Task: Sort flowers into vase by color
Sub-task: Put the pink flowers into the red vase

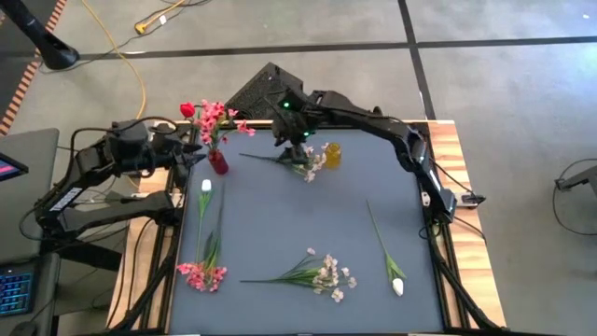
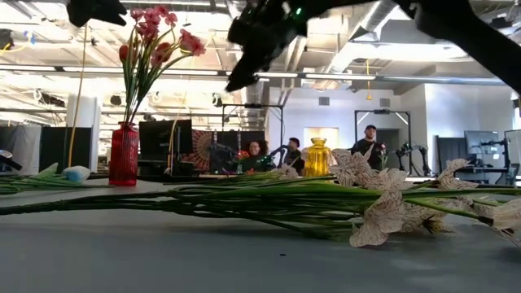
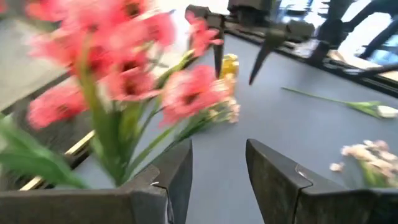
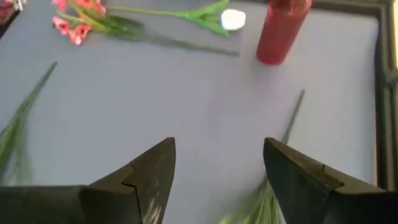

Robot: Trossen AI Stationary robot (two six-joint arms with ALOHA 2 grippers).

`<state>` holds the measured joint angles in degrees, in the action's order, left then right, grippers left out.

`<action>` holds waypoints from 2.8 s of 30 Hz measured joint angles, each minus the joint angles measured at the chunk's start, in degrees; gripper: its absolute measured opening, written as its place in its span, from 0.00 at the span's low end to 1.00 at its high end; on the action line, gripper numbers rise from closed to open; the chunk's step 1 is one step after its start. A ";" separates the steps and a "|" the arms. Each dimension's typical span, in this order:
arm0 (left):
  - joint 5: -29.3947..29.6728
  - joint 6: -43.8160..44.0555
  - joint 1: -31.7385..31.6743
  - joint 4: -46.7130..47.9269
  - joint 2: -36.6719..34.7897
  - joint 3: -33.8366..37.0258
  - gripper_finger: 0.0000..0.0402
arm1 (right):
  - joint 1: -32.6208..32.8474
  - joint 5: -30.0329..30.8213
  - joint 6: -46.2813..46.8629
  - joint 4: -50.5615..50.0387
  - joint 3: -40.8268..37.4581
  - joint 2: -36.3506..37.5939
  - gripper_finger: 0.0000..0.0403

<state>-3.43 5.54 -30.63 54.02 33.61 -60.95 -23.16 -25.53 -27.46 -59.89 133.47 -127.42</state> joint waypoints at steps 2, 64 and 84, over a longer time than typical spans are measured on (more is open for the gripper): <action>-2.71 -0.35 0.27 -0.04 0.00 0.00 0.34 | -0.09 1.78 0.33 -4.56 0.07 2.27 0.67; -1.56 45.89 30.12 -2.96 9.09 32.24 0.34 | 20.68 1.48 -3.86 56.29 -20.81 -13.16 0.67; 6.28 47.48 30.40 -9.78 31.12 32.24 0.34 | 18.72 1.65 -3.99 39.76 -20.81 -9.02 0.67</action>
<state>2.85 53.01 -0.23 44.24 64.72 -28.71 -4.43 -23.88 -31.45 -20.13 112.66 -136.44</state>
